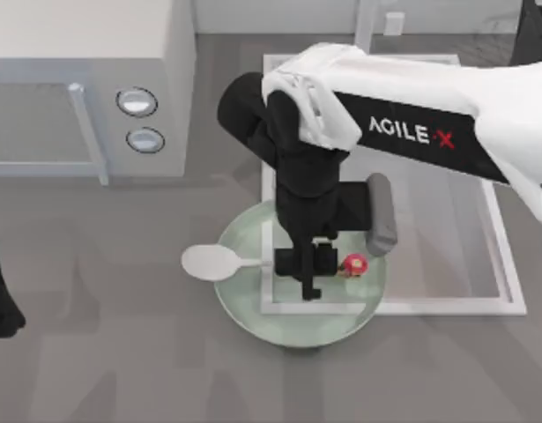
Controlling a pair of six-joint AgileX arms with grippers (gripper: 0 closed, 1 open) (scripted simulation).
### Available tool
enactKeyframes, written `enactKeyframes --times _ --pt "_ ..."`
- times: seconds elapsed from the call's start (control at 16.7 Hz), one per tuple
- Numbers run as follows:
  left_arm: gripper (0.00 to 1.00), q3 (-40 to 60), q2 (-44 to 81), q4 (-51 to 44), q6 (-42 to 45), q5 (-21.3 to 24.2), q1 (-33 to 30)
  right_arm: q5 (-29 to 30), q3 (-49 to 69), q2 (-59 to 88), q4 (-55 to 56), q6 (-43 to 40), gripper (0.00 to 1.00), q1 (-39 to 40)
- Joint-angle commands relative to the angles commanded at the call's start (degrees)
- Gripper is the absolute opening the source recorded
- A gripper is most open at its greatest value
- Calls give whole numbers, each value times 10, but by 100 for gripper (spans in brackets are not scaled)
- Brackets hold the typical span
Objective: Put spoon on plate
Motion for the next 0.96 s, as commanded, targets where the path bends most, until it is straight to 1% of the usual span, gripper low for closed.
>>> enactKeyframes --times 0.6,0.66,0.96 --pt "100 0 0 0 0 0 0 0 0 0 0 0 98 0" --pt "100 0 0 0 0 0 0 0 0 0 0 0 100 0" --pt "100 0 0 0 0 0 0 0 0 0 0 0 100 0"
